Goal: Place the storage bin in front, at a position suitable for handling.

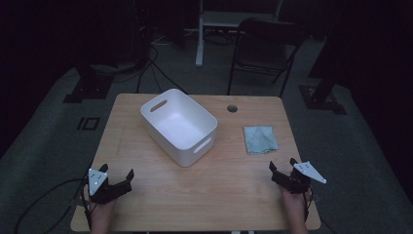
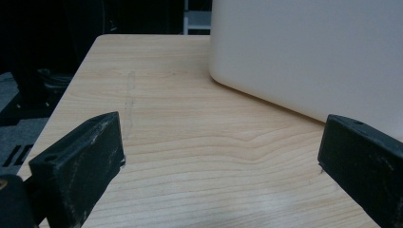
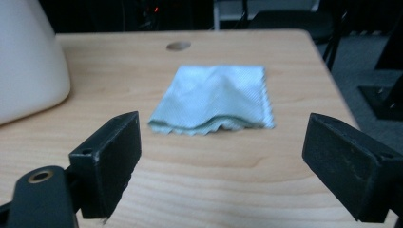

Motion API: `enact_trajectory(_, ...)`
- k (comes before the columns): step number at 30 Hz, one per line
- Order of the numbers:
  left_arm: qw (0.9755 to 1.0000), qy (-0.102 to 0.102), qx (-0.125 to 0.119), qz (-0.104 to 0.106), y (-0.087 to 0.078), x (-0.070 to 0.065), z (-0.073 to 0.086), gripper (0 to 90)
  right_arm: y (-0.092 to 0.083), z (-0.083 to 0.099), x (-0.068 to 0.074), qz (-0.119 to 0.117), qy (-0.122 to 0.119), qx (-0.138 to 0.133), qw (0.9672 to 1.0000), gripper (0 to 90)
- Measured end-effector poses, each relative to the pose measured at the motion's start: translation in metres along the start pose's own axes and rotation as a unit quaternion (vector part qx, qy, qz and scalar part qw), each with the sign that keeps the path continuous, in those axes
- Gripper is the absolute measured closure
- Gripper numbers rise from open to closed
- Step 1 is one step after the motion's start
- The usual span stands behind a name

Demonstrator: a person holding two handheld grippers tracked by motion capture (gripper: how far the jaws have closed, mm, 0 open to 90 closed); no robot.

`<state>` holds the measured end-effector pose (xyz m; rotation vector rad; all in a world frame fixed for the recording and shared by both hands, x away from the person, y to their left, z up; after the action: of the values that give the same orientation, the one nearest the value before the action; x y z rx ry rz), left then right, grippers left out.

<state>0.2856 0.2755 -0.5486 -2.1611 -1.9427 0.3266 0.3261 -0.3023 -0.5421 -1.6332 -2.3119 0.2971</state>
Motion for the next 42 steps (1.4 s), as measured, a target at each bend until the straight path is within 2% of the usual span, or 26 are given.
enact_trajectory(3, 1.0, -0.002, 0.0, -0.003, -0.001, 0.001, 0.0, 1.6, 0.004, 0.003, 0.001, 0.0, -0.004, 0.016, 0.9999, 12.5)
enact_trajectory(7, 1.0, -0.002, 0.001, -0.005, -0.001, 0.002, 0.0, 1.6, 0.008, 0.004, 0.002, 0.0, 0.003, 0.029, 0.9996, 12.5)
enact_trajectory(12, 1.0, -0.004, 0.001, -0.005, -0.001, 0.001, 0.001, 1.5, 0.013, 0.004, 0.001, -0.006, 0.021, 0.03, 0.9993, 12.5)
enact_trajectory(14, 1.0, -0.003, 0.002, -0.005, -0.001, 0.0, 0.001, 1.5, 0.013, 0.003, 0.002, -0.007, 0.021, 0.029, 0.9993, 12.5)
enact_trajectory(16, 1.0, -0.001, 0.003, -0.004, -0.001, -0.001, 0.001, 1.5, 0.015, -0.001, 0.004, -0.003, 0.012, 0.029, 0.9995, 12.5)
enact_trajectory(19, 1.0, -0.002, 0.003, -0.004, -0.001, -0.001, 0.001, 1.5, 0.018, -0.01, 0.006, -0.017, 0.035, 0.019, 0.9991, 12.5)
enact_trajectory(25, 1.0, -0.003, 0.005, -0.005, 0.0, 0.0, 0.001, 1.6, 0.028, -0.022, 0.017, -0.031, 0.025, 0.025, 0.9989, 12.6)
enact_trajectory(31, 1.0, -0.004, 0.005, -0.004, -0.001, 0.0, 0.001, 1.5, 0.035, -0.032, 0.025, -0.042, 0.031, 0.026, 0.9983, 13.1)
enact_trajectory(38, 1.0, -0.005, 0.006, -0.003, 0.0, -0.001, 0.002, 1.5, 0.046, -0.051, 0.04, -0.06, 0.026, 0.026, 0.9975, 13.1)
enact_trajectory(40, 1.0, -0.005, 0.006, -0.003, 0.0, -0.001, 0.002, 1.5, 0.046, -0.051, 0.04, -0.06, 0.026, 0.026, 0.9975, 13.1)
enact_trajectory(42, 1.0, -0.004, 0.008, -0.002, 0.0, -0.001, 0.002, 1.5, 0.051, -0.059, 0.048, -0.072, 0.025, 0.028, 0.9967, 13.0)
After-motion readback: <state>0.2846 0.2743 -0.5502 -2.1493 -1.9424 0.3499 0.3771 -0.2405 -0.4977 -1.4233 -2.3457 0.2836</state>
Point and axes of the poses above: each handheld gripper's, and its own axes: y roughly forward along the jaws, z roughly out of its underside, x roughly to its left, the point moved 4 cm from there along y, roughly forward along the jaws, and after that the axes turned 6 degrees about -z, right-handed, at the moved point
